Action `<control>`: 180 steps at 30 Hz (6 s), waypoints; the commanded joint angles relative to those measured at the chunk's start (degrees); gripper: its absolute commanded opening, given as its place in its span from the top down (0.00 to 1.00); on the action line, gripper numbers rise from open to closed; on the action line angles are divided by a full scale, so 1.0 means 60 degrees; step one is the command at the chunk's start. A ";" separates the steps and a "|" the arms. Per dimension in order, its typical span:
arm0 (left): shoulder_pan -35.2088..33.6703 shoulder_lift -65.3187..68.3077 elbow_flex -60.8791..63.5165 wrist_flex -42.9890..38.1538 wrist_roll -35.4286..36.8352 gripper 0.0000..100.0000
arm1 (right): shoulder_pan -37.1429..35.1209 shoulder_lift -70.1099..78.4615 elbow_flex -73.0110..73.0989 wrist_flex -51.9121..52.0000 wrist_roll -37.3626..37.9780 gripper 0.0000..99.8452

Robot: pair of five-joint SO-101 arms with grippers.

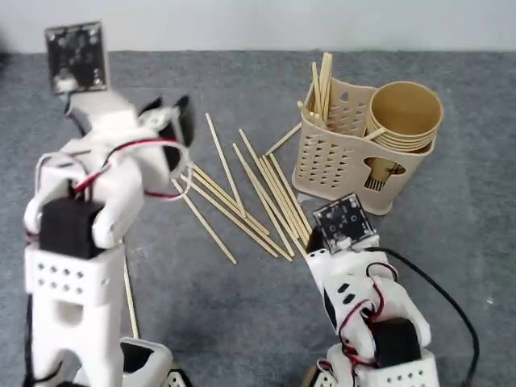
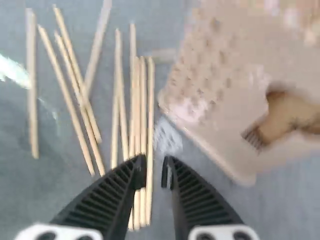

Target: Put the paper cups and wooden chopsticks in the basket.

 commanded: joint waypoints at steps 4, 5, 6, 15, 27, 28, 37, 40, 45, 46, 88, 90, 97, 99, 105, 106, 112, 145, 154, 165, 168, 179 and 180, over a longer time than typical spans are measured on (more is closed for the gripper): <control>-0.1070 -0.1597 0.1619 0.0220 0.0073 0.98 | -0.0901 0.3436 -0.2813 0.0256 0.0132 0.93; -0.1260 -0.1861 0.1956 0.0220 0.0073 0.97 | -0.1033 0.4022 -0.3238 0.0271 0.0132 0.93; -0.1421 -0.2125 0.2293 0.0220 0.0073 0.97 | -0.1179 0.4608 -0.3648 0.0271 0.0132 0.93; -0.3458 -0.4322 0.5795 -0.1040 0.0044 0.97 | -0.2322 0.9824 -0.6960 0.0388 0.0132 0.93; -0.4132 -0.7062 0.9956 -0.3165 -0.0835 0.97 | -0.2381 1.4894 -1.1062 0.0784 0.0117 0.75; -0.4132 -0.7253 1.0176 -0.3253 -0.0835 0.97 | -0.2469 1.5260 -1.1370 0.0813 0.0117 0.75; -0.4147 -0.8044 1.1582 -0.3341 -0.0835 0.97 | -0.3392 1.7853 -1.3553 0.0857 0.0674 0.75; -0.4147 -0.8044 1.1919 -0.3341 -0.0835 0.97 | -0.3612 1.8557 -1.4139 0.0784 0.0806 0.75; -0.4147 -0.8044 1.2242 -0.3326 -0.0791 0.97 | -0.3700 1.9744 -1.5355 0.0857 0.0806 0.75; -0.4147 -0.8044 1.2271 -0.3326 -0.0791 0.97 | -0.3700 1.9949 -1.5560 0.0857 0.0806 0.75; -0.4147 -0.8044 1.2432 -0.3282 -0.0777 0.97 | -0.3377 2.0037 -2.0220 0.4637 0.1670 0.99; -0.4147 -0.8044 1.2432 -0.3282 -0.0777 0.97 | -0.3377 1.9890 -2.0733 0.4945 0.1846 0.99; -0.4147 -0.8044 1.2505 -0.3282 -0.0777 0.97 | -0.3040 1.9509 -2.3136 0.6117 0.1875 0.99; -0.4147 -0.8044 1.2593 -0.3326 -0.0777 0.97 | -0.2806 1.9348 -2.4015 0.6440 0.1875 0.99; -0.4147 -0.8044 1.2593 -0.3282 -0.0777 0.97 | -0.2029 1.8498 -2.5612 0.6469 0.1861 0.99; -0.4147 -0.8044 1.2593 -0.3282 -0.0777 0.97 | -0.1912 1.8308 -2.5744 0.6469 0.1832 0.99; -0.4147 -0.8044 1.2593 -0.3282 -0.0777 0.97 | -0.1326 1.7267 -2.6623 0.6029 0.1231 0.99; -0.4147 -0.8044 1.2711 -0.3297 -0.0777 0.97 | 0.1018 1.8088 -2.7004 0.3011 -0.0689 0.99; -0.4147 -0.8044 1.2740 -0.3326 -0.0777 0.97 | 0.1121 2.0081 -2.7004 0.2132 -0.0689 0.99; -0.4103 -0.8044 1.2755 -0.3326 -0.0777 0.97 | 0.1678 2.0491 -2.7004 0.2308 -0.0689 0.86; -0.4117 -0.8044 1.2755 -0.3326 -0.0777 0.97 | 0.1678 2.0154 -2.7004 0.2791 -0.0689 0.74; -0.4103 -0.8029 1.2095 -0.3282 -0.0762 0.97 | 0.1604 1.7810 -2.7004 0.6234 -0.0703 0.69; -0.4088 -0.7985 1.1963 -0.3267 -0.0762 0.97 | 0.1604 1.7663 -2.7004 0.6586 -0.0703 0.70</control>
